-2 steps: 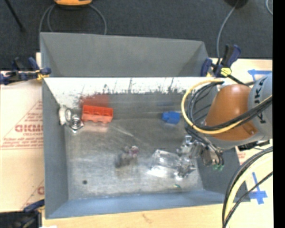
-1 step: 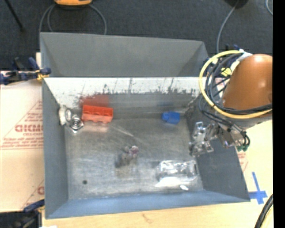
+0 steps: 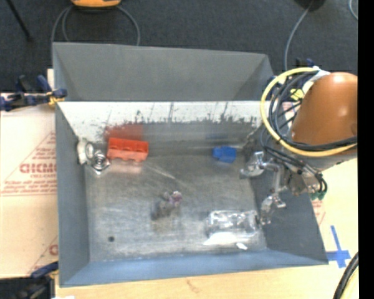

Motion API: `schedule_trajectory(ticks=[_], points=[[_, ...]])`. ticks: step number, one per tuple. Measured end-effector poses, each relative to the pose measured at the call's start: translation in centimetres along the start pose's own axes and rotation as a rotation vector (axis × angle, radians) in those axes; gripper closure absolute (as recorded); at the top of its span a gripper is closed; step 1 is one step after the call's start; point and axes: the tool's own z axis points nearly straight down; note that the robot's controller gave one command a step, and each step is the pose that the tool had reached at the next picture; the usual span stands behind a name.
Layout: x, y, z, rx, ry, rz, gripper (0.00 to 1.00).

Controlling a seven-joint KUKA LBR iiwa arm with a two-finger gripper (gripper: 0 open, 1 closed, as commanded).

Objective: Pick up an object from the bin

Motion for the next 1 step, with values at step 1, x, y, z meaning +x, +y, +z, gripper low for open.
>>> schedule_trajectory(ticks=[1], points=[[0.76, 0.17, 13.29, -0.002, 0.006, -0.227, 0.00]])
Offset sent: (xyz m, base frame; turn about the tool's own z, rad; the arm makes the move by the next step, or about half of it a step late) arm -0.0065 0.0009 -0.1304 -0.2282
